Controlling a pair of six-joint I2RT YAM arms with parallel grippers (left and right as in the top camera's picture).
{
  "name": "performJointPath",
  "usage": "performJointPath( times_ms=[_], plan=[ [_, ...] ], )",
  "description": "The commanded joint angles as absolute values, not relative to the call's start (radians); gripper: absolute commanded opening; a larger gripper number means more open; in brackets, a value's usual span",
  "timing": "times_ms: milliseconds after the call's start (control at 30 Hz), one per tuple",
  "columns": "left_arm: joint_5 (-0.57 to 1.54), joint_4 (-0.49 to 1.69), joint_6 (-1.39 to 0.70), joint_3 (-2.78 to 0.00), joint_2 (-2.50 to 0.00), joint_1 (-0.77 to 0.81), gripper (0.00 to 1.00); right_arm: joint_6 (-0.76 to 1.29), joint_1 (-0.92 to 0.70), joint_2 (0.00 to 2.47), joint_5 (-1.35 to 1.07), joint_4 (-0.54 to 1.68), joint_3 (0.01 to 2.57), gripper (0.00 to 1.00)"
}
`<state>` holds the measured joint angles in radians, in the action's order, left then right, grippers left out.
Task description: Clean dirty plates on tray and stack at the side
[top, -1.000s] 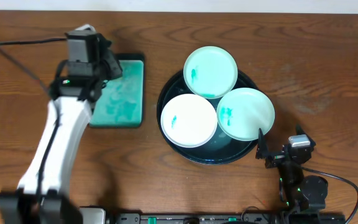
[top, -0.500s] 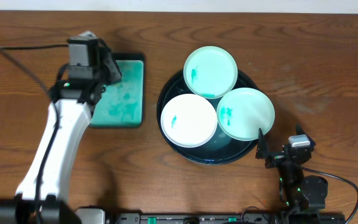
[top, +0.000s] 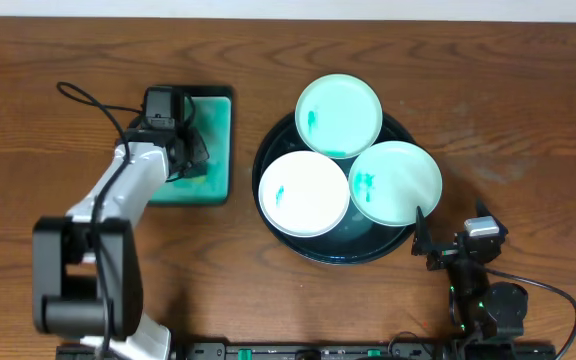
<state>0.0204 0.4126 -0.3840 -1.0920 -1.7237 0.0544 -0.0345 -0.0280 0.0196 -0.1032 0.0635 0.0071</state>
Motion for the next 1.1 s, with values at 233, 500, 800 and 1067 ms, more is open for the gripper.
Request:
performJointPath(
  times_ms=[233, 500, 800, 1067],
  plan=[
    [0.018, 0.457, -0.371, -1.153, -1.359, 0.052, 0.07, -0.043, -0.027, 0.019, -0.098, 0.067, 0.006, 0.99],
    [0.018, 0.354, -0.371, -1.042, -1.538, 0.052, 0.07, 0.029, -0.027, 0.019, -0.392, -0.346, 0.006, 0.99],
    [0.019, 0.316, -0.37, -1.061, -1.585, 0.052, 0.07, -0.025, -0.025, 0.121, -0.381, -0.369, 0.299, 0.99],
    [0.162, 0.338, -0.438, -1.065, -1.469, 0.052, 0.07, -0.15, -0.026, 0.741, -0.482, 0.404, 1.016, 0.99]
  ],
)
